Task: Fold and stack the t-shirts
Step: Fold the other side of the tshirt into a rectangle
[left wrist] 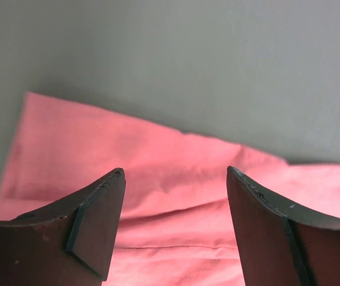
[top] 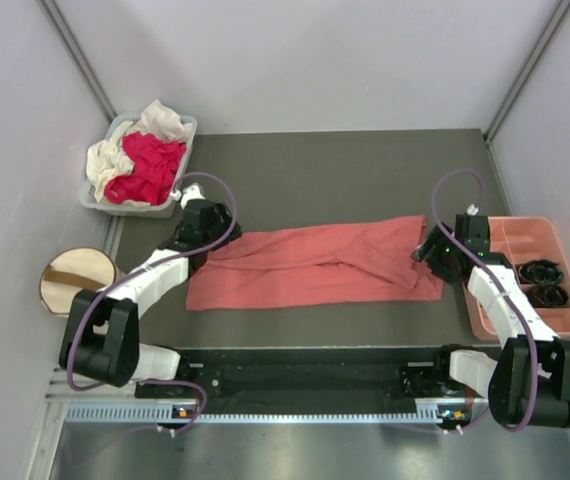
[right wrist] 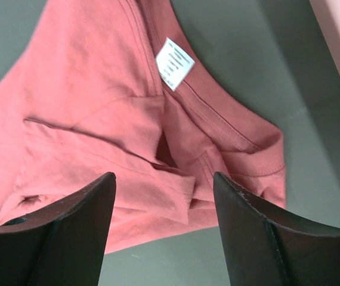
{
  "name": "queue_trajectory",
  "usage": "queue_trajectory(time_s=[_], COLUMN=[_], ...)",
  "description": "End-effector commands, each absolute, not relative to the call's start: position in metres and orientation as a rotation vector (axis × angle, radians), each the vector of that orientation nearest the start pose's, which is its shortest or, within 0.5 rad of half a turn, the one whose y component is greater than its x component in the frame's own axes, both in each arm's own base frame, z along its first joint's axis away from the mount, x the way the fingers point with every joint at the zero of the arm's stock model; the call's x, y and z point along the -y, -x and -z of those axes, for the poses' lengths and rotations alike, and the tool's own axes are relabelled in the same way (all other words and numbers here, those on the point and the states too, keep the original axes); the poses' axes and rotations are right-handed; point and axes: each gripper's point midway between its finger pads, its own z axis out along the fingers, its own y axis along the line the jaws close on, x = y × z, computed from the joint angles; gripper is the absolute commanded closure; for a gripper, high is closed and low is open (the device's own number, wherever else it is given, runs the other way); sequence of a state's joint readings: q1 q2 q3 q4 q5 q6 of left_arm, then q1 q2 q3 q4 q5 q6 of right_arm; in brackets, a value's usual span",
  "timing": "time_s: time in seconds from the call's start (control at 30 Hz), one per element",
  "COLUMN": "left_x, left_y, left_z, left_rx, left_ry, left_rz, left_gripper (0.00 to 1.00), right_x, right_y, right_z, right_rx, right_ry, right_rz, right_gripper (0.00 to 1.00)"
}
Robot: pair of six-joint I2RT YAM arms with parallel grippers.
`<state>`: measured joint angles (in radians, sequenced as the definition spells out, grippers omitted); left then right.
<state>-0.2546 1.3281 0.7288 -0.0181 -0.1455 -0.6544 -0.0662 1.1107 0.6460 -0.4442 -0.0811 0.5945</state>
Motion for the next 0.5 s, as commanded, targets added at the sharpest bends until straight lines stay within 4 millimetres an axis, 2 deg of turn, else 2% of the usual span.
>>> queue_trajectory(time_s=[0.0, 0.13, 0.3, 0.47], left_x=[0.116, 0.119, 0.109, 0.100], left_y=[-0.378, -0.363, -0.346, -0.334], left_z=[-0.116, -0.101, -0.079, -0.066], left_rx=[-2.110, -2.144, -2.199, -2.225], left_ry=[0.462, 0.449, 0.456, 0.464], left_rz=[0.405, 0.374, 0.307, 0.261], left_gripper=[0.27, 0.27, 0.27, 0.27], right_x=[-0.017, -0.017, -0.018, -0.020], right_y=[-0.279, -0.279, -0.281, -0.281], right_z=[-0.083, -0.081, -0.079, -0.078], right_rx=[-2.339, -2.339, -2.342, -2.346], right_ry=[-0.767, -0.768, -0.767, -0.767], right_rz=[-0.337, -0.339, -0.349, -0.360], right_gripper=[0.33, 0.34, 0.33, 0.34])
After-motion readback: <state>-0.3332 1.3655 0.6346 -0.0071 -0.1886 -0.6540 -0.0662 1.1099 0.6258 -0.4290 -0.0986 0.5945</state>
